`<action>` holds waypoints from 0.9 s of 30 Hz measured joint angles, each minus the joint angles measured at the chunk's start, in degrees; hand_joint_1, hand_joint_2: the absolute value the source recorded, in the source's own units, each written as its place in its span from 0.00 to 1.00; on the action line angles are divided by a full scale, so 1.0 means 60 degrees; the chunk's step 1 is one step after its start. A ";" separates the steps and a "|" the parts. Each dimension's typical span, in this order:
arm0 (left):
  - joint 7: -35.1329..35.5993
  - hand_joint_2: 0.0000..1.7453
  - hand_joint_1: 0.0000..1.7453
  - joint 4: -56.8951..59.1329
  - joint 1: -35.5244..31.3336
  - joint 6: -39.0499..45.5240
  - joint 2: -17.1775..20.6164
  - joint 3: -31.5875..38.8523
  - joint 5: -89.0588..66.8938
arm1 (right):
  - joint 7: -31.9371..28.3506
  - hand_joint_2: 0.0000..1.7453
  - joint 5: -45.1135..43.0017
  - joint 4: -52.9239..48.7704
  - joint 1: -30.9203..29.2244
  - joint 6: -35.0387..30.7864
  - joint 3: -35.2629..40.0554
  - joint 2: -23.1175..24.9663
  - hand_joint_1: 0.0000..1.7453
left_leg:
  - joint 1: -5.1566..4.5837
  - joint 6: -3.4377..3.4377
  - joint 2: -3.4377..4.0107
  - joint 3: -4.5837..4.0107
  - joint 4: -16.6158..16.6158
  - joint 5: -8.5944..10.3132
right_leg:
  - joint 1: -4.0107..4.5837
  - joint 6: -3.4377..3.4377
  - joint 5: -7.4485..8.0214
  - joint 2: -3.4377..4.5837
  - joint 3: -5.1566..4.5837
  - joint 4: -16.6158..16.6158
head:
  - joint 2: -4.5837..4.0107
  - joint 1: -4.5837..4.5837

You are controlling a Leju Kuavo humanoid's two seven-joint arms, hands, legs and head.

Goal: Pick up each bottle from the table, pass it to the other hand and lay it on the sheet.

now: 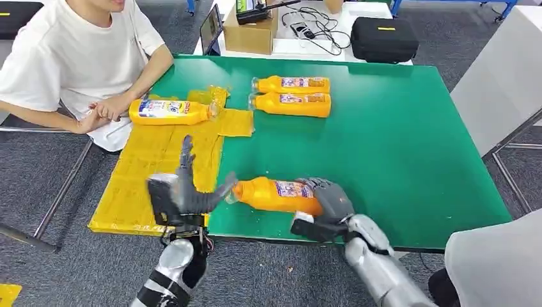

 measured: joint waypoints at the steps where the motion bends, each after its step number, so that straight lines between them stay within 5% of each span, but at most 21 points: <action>1: -0.0044 1.00 0.00 -0.0087 0.0091 0.0149 -0.0014 0.0062 0.0115 | -0.0102 1.00 -0.0292 -0.0419 0.0267 -0.0554 -0.0062 0.0058 1.00 | 0.0000 0.0000 0.0001 -0.0008 0.0000 0.0000 | 0.0000 0.0000 0.0000 0.0000 -0.0011 0.0000 | 0.0000 0.0015; 6: -0.0240 1.00 0.00 -0.0058 0.0521 -0.0094 -0.0047 -0.0172 0.0210 | -0.1294 1.00 -0.2759 -0.2959 0.1513 -0.3004 -0.0835 0.0477 1.00 | 0.0003 -0.0003 -0.0012 -0.0029 0.0000 -0.0004 | -0.0002 0.0014 -0.0021 -0.0007 -0.0031 -0.0001 | 0.0000 0.0007; 13: -0.0353 1.00 0.00 0.0033 0.0913 -0.1389 0.0274 -0.1061 0.0494 | -0.1555 1.00 -0.3336 -0.5136 0.2260 -0.3127 -0.1315 0.0528 1.00 | -0.0012 0.0003 -0.0007 -0.0038 -0.0001 -0.0019 | -0.0020 0.0017 -0.0020 -0.0004 -0.0046 -0.0004 | 0.0000 0.0007; 27: -0.0353 1.00 0.00 0.0033 0.0992 -0.1732 0.0576 -0.1388 0.0647 | -0.1701 1.00 -0.3519 -0.5951 0.2504 -0.3124 -0.1483 0.0528 1.00 | -0.0010 0.0003 -0.0005 -0.0040 -0.0001 -0.0015 | -0.0019 0.0017 -0.0020 -0.0003 -0.0046 -0.0001 | 0.0000 0.0011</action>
